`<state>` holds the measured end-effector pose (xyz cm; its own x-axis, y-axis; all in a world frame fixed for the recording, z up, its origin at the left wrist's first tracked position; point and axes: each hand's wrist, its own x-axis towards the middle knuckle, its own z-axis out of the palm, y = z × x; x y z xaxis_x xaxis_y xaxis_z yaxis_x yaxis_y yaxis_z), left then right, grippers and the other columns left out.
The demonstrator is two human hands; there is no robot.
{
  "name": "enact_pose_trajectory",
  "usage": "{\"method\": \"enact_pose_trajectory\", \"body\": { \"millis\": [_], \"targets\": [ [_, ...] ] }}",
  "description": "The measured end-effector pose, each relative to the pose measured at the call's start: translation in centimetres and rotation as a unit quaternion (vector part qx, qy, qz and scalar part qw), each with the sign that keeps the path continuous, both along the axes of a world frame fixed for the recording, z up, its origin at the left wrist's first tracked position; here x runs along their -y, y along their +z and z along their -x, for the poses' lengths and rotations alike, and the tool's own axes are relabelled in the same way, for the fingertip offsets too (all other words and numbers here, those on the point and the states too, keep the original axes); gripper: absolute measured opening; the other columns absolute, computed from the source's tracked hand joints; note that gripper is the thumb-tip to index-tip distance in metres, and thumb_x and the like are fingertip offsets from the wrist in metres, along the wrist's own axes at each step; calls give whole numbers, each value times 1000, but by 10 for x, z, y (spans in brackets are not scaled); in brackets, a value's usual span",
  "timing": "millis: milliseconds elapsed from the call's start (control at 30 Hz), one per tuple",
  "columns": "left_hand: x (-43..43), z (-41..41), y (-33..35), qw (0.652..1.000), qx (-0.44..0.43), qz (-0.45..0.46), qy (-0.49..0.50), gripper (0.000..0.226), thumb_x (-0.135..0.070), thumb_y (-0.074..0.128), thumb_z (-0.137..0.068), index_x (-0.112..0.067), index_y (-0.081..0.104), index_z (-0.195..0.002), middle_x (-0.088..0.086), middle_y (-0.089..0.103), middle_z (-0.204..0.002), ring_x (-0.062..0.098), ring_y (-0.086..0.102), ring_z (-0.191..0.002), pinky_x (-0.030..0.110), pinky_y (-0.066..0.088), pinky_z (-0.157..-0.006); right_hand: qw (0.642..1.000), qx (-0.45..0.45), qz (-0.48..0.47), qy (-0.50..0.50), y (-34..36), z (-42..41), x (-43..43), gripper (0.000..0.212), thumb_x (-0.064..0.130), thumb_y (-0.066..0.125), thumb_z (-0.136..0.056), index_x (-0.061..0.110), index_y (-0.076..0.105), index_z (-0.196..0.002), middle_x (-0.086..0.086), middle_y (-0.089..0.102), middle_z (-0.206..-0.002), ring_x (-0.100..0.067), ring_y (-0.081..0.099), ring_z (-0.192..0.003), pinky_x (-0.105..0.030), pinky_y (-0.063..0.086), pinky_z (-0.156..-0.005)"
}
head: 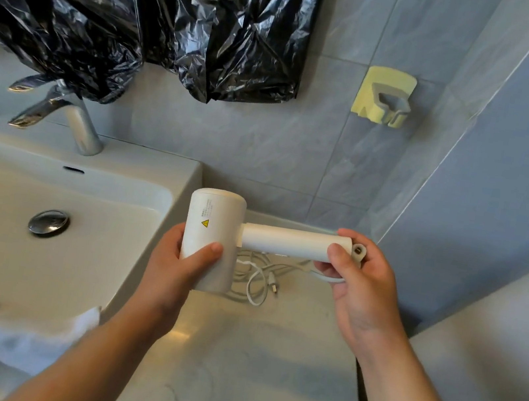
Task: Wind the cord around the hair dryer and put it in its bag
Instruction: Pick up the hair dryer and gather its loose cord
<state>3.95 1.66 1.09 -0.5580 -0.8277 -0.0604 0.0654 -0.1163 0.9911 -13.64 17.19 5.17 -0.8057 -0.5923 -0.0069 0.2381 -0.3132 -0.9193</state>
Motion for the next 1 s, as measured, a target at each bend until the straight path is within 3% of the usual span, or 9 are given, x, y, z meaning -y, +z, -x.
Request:
{"method": "enact_pose_trajectory", "body": {
  "millis": [67, 200, 333, 500, 600, 700, 800, 900, 1000],
  "targets": [
    [6, -1, -19, 1000, -29, 3, -11, 68, -49, 74, -62, -22, 60, -122, 14, 66, -114, 36, 64, -105, 57, 54, -86, 1000, -8, 28, -9, -13, -1, 5, 24, 2, 69, -76, 12, 64, -98, -3, 62, -89, -17, 62, -79, -22, 54, -63],
    [10, -9, -52, 997, -65, 30, -22, 70, -50, 70, -65, -17, 57, -126, 21, 64, -116, 36, 63, -103, 49, 52, -78, 997, -26, 70, -23, -41, -13, 11, 57, 35, 86, -46, 13, 67, -96, 1, 67, -85, -12, 66, -79, -23, 54, -63],
    [11, -23, -78, 994, -93, 59, -19, 71, -50, 69, -64, -12, 58, -123, 22, 66, -110, 31, 63, -94, 45, 50, -72, 995, -51, 83, -19, -69, -30, 8, 34, 19, 71, -64, 11, 64, -97, -4, 63, -91, -10, 65, -75, -23, 53, -64],
    [2, -33, -106, 986, -140, 82, -26, 72, -51, 68, -65, -13, 57, -125, 21, 65, -115, 28, 63, -95, 43, 49, -73, 989, -43, 135, -35, -93, -50, 7, 25, 10, 66, -75, 11, 62, -100, -3, 63, -93, -12, 63, -81, -24, 54, -69],
    [-10, -37, -113, 980, -163, 107, -34, 69, -52, 67, -68, -9, 59, -121, 20, 66, -109, 25, 62, -91, 40, 48, -71, 976, -3, 216, -26, -98, -63, 6, 12, 10, 63, -79, 11, 61, -91, -2, 67, -88, -12, 66, -86, -27, 57, -80],
    [-19, -40, -114, 976, -183, 111, -43, 66, -54, 64, -69, -11, 60, -118, 12, 68, -101, 21, 63, -88, 36, 50, -69, 974, -12, 225, -24, -100, -76, 2, 7, 7, 57, -89, 10, 60, -95, -8, 66, -98, -20, 65, -100, -36, 52, -95],
    [-23, -41, -114, 975, -176, 113, -70, 57, -54, 63, -70, -18, 62, -114, 6, 71, -101, 21, 67, -91, 39, 55, -74, 972, -31, 232, -30, -93, -81, 2, 7, 5, 54, -93, 8, 56, -99, -19, 59, -111, -31, 61, -108, -44, 50, -98],
    [-22, -38, -112, 977, -139, 123, -101, 54, -47, 65, -76, -17, 61, -120, 8, 71, -111, 32, 65, -109, 47, 53, -89, 973, -91, 210, -39, -77, -79, 7, 5, 4, 57, -91, 8, 58, -94, -22, 59, -105, -32, 58, -98, -41, 49, -83],
    [-14, -33, -92, 981, -87, 171, -1, 90, -58, 64, -64, -19, 43, -143, -5, 58, -133, 22, 52, -129, 46, 42, -108, 971, -161, 166, -56, -61, -72, 17, 18, 18, 70, -76, 12, 65, -92, -20, 62, -98, -30, 58, -90, -46, 46, -80]
  ]
}}
